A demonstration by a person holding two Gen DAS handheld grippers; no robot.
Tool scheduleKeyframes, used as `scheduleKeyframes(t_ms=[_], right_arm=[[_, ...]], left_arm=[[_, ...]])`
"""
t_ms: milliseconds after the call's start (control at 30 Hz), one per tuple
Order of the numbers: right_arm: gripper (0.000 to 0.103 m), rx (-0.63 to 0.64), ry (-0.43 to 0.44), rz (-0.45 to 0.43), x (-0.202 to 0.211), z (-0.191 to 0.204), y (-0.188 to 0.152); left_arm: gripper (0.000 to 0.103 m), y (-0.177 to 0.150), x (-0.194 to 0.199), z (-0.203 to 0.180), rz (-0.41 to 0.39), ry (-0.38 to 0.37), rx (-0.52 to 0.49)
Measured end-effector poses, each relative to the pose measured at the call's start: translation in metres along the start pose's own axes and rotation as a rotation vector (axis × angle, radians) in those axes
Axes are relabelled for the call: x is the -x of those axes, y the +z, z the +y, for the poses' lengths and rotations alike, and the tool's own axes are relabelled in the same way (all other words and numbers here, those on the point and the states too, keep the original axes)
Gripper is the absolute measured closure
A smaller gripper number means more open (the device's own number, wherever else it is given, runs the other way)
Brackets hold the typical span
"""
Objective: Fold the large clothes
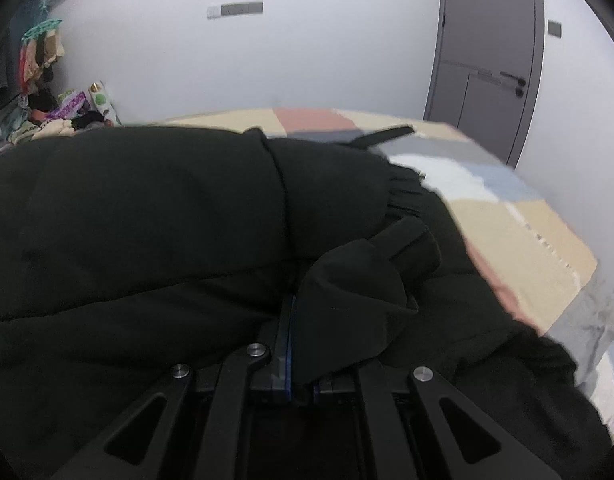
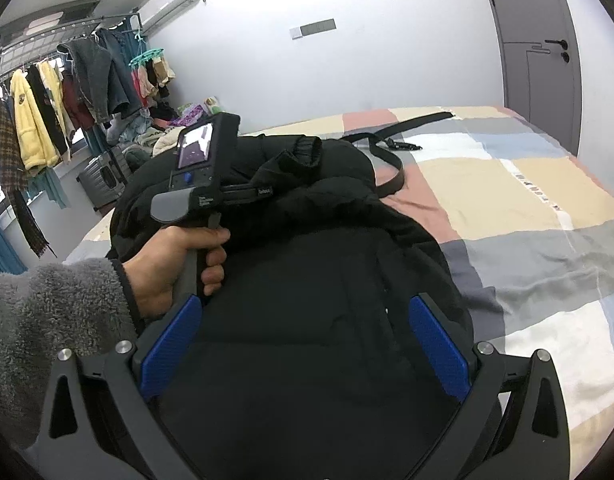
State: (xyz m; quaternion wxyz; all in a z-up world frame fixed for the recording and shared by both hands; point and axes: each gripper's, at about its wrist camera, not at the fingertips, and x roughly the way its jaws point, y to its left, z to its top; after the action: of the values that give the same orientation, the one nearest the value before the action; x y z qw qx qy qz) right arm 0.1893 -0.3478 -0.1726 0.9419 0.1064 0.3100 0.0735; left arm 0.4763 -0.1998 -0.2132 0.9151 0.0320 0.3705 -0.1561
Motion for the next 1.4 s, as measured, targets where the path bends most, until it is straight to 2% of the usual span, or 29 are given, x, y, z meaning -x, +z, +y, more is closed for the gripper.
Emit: scheduleKeyframes(t_ms=[100, 200, 300, 367, 400, 433, 467, 500, 533, 767, 1033, 1200, 1400], right_arm=[[0.000, -0.002, -0.001, 0.015, -0.005, 0.000, -0.002], [0.000, -0.008, 0.001, 0.003, -0.003, -0.001, -0.002], [0.000, 0.003, 0.002, -0.025, 0.003, 0.000, -0.003], [0.000, 0.007, 0.000, -0.045, 0.008, 0.001, -0.002], [0.000, 0.010, -0.001, -0.052, 0.009, 0.002, -0.001], [0.000, 0.016, -0.003, -0.061, 0.011, 0.003, 0.000], [0.000, 0.020, -0.004, -0.070, 0.013, 0.004, 0.000], [0.000, 0.022, -0.007, -0.076, 0.014, 0.004, 0.001], [0.000, 0.023, -0.014, -0.081, 0.016, 0.004, 0.001], [0.000, 0.041, -0.023, -0.117, 0.029, 0.009, 0.004], [0.000, 0.072, -0.006, -0.176, 0.048, 0.019, 0.012], [0.000, 0.104, -0.010, -0.198, 0.063, 0.031, 0.010], [0.000, 0.130, -0.007, -0.183, 0.071, 0.045, 0.004]], left_arm=[[0.098, 0.003, -0.008, 0.004, 0.034, -0.003, -0.001], [0.098, 0.006, 0.000, -0.001, 0.027, 0.016, -0.034], [0.097, 0.006, 0.017, -0.004, 0.001, 0.023, -0.030], [0.092, 0.004, 0.035, -0.007, -0.011, 0.040, -0.041], [0.082, 0.004, 0.042, -0.007, -0.018, 0.046, -0.041], [0.062, 0.003, 0.054, -0.007, -0.034, 0.067, -0.039], [0.051, 0.002, 0.065, -0.008, -0.054, 0.086, -0.039], [0.034, 0.003, 0.077, -0.008, -0.079, 0.094, -0.039], [0.025, 0.002, 0.093, -0.007, -0.109, 0.093, -0.040], [0.024, 0.002, 0.183, 0.005, -0.178, 0.079, -0.035], [0.024, -0.007, 0.291, 0.029, -0.235, 0.099, 0.039], [0.024, -0.025, 0.333, 0.042, -0.251, 0.095, 0.084], [0.024, -0.060, 0.362, 0.057, -0.254, 0.106, 0.119]])
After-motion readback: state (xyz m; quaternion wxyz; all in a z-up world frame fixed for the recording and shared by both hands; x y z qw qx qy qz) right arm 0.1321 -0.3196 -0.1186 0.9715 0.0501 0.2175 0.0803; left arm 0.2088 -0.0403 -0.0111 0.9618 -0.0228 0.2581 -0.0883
